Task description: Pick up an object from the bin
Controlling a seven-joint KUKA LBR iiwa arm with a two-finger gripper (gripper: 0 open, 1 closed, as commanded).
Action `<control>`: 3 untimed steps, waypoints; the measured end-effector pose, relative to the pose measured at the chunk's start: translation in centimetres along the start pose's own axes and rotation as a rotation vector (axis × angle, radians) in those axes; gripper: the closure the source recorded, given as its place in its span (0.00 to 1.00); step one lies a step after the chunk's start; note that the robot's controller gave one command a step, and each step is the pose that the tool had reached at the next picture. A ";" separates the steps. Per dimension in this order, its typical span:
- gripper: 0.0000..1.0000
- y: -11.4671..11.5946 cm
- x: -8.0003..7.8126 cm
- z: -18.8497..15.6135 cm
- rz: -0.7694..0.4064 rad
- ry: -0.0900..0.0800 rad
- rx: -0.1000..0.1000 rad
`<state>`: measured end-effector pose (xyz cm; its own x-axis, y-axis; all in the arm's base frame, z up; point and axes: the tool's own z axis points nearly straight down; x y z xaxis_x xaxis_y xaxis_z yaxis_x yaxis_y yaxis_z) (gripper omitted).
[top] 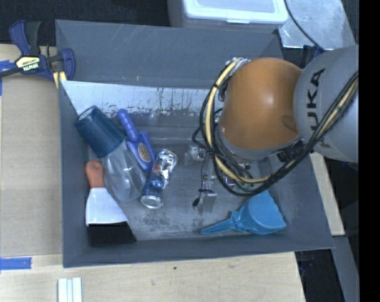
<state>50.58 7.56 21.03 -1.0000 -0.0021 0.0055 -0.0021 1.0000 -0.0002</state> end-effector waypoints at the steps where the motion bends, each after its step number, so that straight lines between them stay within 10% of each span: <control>1: 0.00 0.0 -0.2 -0.4 0.003 -0.008 -0.001; 2: 0.00 4.3 -5.2 10.5 -0.245 -0.012 0.000; 3: 0.00 5.4 -5.3 7.1 -0.306 -0.015 0.001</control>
Offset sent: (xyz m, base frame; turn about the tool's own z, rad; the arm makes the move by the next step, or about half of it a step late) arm 0.0643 0.0565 -0.1403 -0.3196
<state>55.82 12.97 13.89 -0.9528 -0.3035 -0.0093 -0.3035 0.9528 -0.0017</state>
